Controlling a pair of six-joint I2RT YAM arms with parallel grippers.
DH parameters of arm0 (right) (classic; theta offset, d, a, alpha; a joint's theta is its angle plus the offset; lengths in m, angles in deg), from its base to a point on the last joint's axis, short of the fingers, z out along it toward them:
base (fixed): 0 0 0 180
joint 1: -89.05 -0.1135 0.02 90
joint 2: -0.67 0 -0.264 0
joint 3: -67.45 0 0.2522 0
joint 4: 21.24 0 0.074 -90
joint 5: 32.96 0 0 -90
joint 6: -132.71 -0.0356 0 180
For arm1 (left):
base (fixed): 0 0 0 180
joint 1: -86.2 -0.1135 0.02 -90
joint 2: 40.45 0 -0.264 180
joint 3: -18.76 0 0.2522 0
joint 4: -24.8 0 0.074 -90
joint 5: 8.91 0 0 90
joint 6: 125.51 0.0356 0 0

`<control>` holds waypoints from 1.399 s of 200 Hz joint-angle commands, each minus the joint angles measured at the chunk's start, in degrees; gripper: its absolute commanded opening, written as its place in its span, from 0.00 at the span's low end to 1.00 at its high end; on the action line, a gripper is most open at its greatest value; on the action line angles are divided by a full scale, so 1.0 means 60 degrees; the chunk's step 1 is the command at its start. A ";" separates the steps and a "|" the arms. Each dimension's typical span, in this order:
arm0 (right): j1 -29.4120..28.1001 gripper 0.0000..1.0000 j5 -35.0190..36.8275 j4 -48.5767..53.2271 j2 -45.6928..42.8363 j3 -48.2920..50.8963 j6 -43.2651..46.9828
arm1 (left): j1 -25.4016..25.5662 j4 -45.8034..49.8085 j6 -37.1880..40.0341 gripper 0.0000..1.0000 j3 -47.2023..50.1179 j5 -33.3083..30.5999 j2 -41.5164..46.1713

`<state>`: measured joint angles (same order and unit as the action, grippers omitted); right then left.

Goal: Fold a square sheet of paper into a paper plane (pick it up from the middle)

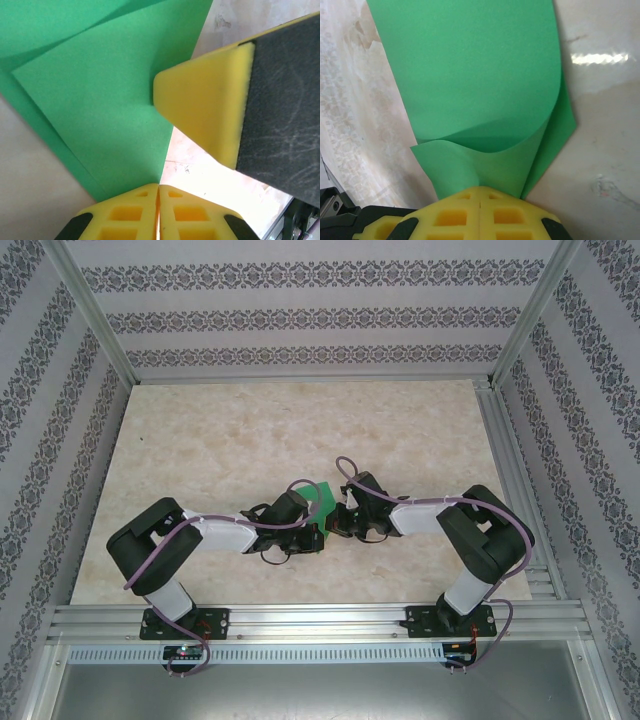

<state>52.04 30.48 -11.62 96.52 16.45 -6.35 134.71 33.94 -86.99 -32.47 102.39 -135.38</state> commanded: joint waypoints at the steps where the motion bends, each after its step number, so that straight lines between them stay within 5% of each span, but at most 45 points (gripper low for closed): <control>1: 0.0285 0.00 0.0168 0.0484 -0.0013 -0.0126 0.0875 | 0.0191 0.1082 0.0252 0.10 0.0488 -0.0273 -0.0202; 75: 0.1324 0.00 0.0265 0.0887 0.0942 -0.1062 0.2113 | 0.0235 0.1258 0.0366 0.09 0.0477 -0.0348 -0.0198; 153: 0.1680 0.00 0.0468 0.1238 0.0078 -0.1451 0.2385 | 0.0250 0.1332 0.0449 0.09 0.0329 -0.0410 -0.0130; 205: 0.0691 0.00 0.0335 0.1592 -0.1589 -0.0571 0.2209 | 0.0264 0.1337 0.0398 0.09 0.0222 -0.0605 -0.0040; 280: -0.0350 0.00 0.0083 0.1072 -0.0092 -0.0693 0.1555 | 0.0264 0.1331 0.0327 0.09 0.0217 -0.0717 0.0046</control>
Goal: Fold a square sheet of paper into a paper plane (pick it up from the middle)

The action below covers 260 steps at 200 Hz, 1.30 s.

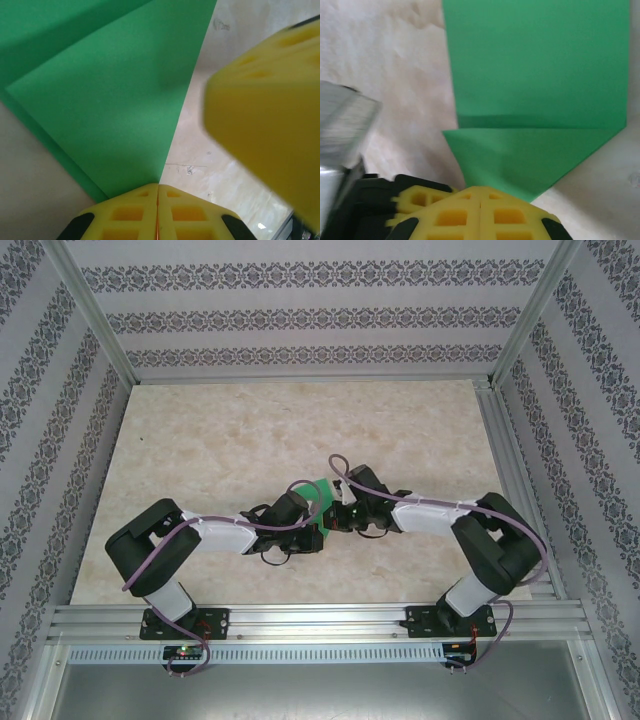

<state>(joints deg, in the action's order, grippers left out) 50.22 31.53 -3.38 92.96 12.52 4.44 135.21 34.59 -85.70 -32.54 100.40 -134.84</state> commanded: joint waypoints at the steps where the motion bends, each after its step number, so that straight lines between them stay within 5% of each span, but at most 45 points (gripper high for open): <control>1: -0.0047 0.00 -0.0095 -0.0302 0.0522 -0.0045 -0.0244 | 0.0181 0.1220 0.0115 0.09 0.0232 -0.0388 -0.0045; 166: 0.1811 0.00 0.1409 0.1093 0.1972 -0.1760 0.0045 | 0.0298 0.1071 0.0388 0.09 0.0426 -0.0170 -0.0126; 211: 0.2004 0.00 0.1675 0.1185 0.1328 -0.1771 0.0085 | 0.0313 0.1189 0.0469 0.09 0.0470 -0.0219 0.0095; 260: 0.2008 0.24 0.1309 0.0596 -0.0926 -0.0536 0.0254 | 0.0306 0.1317 0.0602 0.25 0.0241 -0.0528 0.1303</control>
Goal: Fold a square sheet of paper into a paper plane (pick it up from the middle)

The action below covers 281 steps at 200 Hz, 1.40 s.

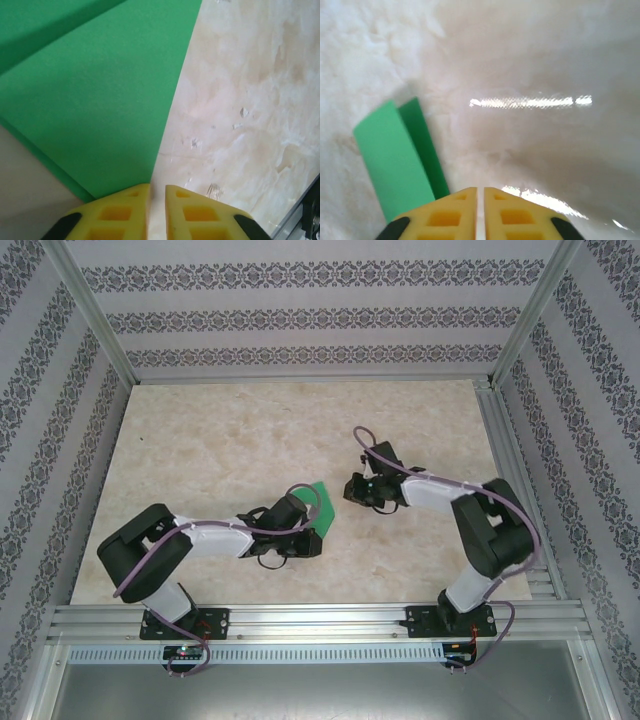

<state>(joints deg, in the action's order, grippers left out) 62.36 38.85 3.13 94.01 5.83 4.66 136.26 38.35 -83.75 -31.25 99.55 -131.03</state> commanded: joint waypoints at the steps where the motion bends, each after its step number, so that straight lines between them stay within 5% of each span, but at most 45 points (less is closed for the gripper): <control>1: -0.0016 0.25 0.0074 -0.0507 -0.1144 0.0615 0.0210 | 0.0127 0.0692 0.0278 0.25 0.0016 -0.0398 0.0691; 41: -0.0151 0.46 -0.0621 -0.1303 -0.2085 0.1724 0.0217 | -0.0080 0.1041 0.0349 0.30 -0.0423 -0.1629 0.1427; 88: -0.0675 0.48 -0.1607 -0.2452 -0.1335 0.2082 0.0044 | -0.0242 0.0897 0.0166 0.22 -0.0652 -0.2328 0.0868; 222: -0.1333 0.26 -0.2899 -0.3507 0.0938 0.1158 -0.0200 | -0.0536 0.1001 0.0072 0.16 -0.0464 -0.2507 0.0423; 281: -0.1342 0.00 -0.2210 -0.3465 0.0596 0.1036 -0.0595 | -0.0638 0.1266 0.0254 0.19 -0.0508 -0.2632 0.0865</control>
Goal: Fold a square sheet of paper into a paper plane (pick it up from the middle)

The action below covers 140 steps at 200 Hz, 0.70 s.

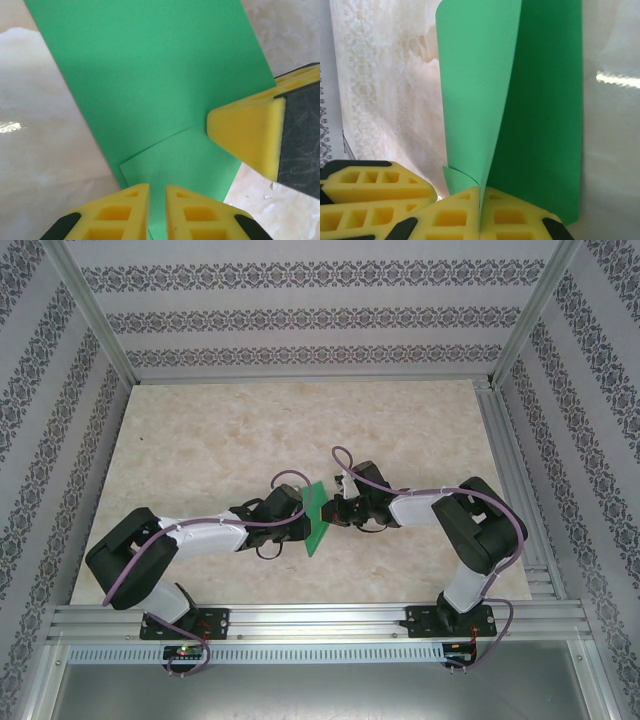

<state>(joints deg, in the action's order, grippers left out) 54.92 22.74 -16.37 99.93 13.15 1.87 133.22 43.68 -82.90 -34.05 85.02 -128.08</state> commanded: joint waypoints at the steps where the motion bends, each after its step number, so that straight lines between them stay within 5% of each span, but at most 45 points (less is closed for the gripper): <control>1: -0.0101 0.00 0.0511 -0.0210 -0.0425 -0.0186 -0.0133 | -0.0132 0.0384 0.0116 0.19 -0.0048 -0.0205 0.0385; 28: -0.0108 0.00 0.1603 0.0475 -0.1362 -0.0138 -0.0187 | -0.0169 0.0759 0.0400 0.29 -0.0177 -0.0564 0.0902; 79: -0.0644 0.00 0.3738 0.1824 -0.2758 -0.0394 -0.1381 | -0.0444 0.1086 0.1168 0.62 -0.0247 -0.1475 0.2201; 140: -0.1728 0.00 0.6211 0.3767 -0.2488 -0.2136 -0.2534 | -0.1503 -0.0165 0.1849 0.90 0.0924 -0.1519 0.3806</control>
<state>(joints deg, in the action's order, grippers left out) 46.27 50.48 0.24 83.80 5.46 -9.78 127.06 46.92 -74.62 -31.82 75.99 -107.54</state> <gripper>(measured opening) 0.045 0.870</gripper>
